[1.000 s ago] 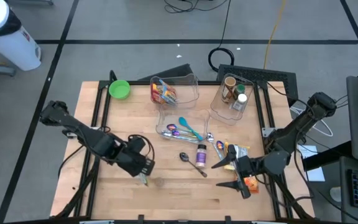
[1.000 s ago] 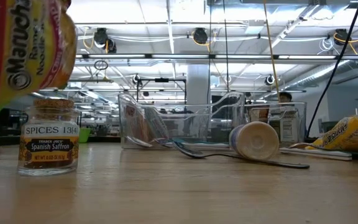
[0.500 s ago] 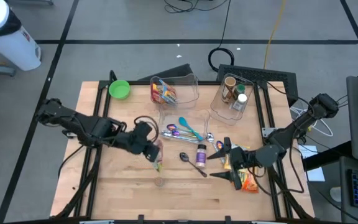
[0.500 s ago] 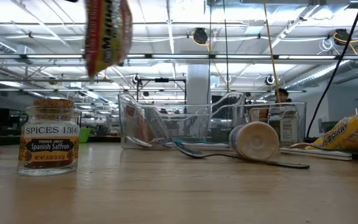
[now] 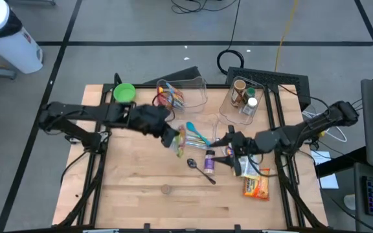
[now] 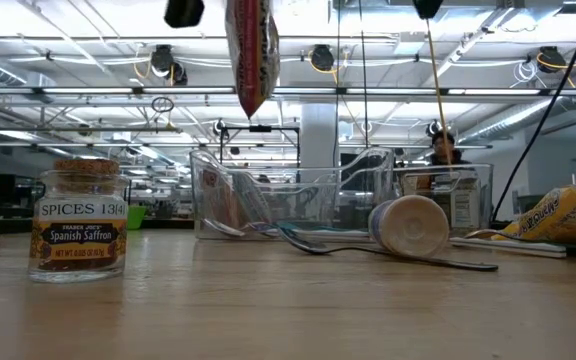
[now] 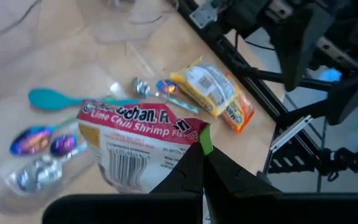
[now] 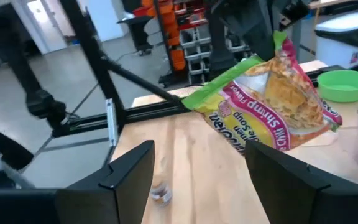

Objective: Pick & Place Food Item
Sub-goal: Put the green noodle pack into the top left transparent bin

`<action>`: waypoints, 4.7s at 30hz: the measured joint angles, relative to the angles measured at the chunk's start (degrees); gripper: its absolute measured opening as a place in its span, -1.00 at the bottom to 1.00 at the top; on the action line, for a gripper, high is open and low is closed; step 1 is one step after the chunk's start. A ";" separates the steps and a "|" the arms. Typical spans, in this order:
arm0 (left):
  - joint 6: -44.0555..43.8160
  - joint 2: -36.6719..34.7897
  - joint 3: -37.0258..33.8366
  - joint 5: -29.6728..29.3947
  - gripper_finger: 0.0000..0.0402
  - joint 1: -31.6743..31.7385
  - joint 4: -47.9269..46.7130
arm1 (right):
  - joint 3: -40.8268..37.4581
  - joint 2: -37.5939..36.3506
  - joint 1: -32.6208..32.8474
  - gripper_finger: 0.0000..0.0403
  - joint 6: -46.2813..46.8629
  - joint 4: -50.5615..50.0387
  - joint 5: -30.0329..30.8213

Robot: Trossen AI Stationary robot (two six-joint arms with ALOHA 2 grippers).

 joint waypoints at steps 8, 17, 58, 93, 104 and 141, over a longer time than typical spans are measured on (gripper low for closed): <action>10.78 -0.33 0.00 11.85 -1.00 12.35 0.91 | 0.00 0.07 -8.21 0.20 1.87 -0.03 -3.07; 18.14 -0.74 0.00 25.89 -1.00 25.37 10.39 | 0.00 0.07 -14.23 0.18 1.69 0.18 -2.80; 19.49 13.84 0.00 40.55 -1.00 45.67 27.79 | -0.04 0.07 -32.98 -1.00 -4.80 -3.47 -19.36; 18.67 21.79 0.00 39.68 -1.00 45.49 31.81 | -0.04 0.07 -33.07 -1.00 -4.60 -7.16 -19.38; 21.79 24.69 -0.02 40.14 -1.00 46.30 25.15 | -0.04 0.07 -33.07 -1.00 -4.58 -7.80 -19.38; 26.53 24.99 -0.04 27.91 -0.96 46.46 14.21 | -0.04 0.07 -33.07 -1.00 -4.36 -7.85 -19.40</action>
